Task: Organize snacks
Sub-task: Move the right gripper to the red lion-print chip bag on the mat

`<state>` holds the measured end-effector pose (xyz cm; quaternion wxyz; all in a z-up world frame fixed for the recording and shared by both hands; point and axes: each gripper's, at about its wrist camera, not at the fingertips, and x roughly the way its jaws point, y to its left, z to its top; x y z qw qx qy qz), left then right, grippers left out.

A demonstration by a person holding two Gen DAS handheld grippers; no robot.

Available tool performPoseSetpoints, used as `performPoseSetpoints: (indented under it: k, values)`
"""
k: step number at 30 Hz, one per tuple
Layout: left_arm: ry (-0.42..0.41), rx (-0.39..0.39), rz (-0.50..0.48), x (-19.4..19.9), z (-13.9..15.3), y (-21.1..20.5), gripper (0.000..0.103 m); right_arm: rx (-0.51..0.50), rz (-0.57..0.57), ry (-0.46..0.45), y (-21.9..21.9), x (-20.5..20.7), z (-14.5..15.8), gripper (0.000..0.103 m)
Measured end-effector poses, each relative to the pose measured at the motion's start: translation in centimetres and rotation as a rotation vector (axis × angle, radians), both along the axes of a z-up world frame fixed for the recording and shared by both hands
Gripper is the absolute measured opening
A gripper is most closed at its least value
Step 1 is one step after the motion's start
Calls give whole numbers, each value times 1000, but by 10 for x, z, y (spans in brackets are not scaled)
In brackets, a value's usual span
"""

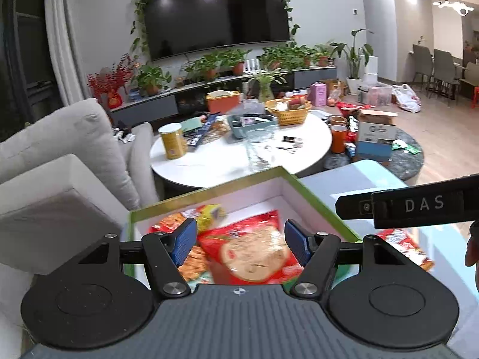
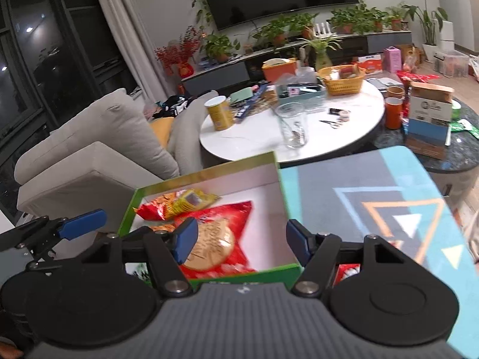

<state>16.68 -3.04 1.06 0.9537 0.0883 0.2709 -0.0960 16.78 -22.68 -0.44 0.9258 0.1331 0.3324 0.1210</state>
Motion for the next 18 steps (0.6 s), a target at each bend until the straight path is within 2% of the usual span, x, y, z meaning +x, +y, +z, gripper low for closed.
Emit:
performPoseSetpoints:
  k: [5, 12, 18]
  values:
    - [48, -31, -35, -6, -11, -24, 62, 2, -44, 15, -28, -12, -7, 65]
    - [96, -31, -77, -8, -25, -57, 62, 17, -114, 53, -64, -16, -23, 65]
    - [160, -89, -92, -7, -39, -71, 62, 30, -136, 97, -81, -16, -43, 65]
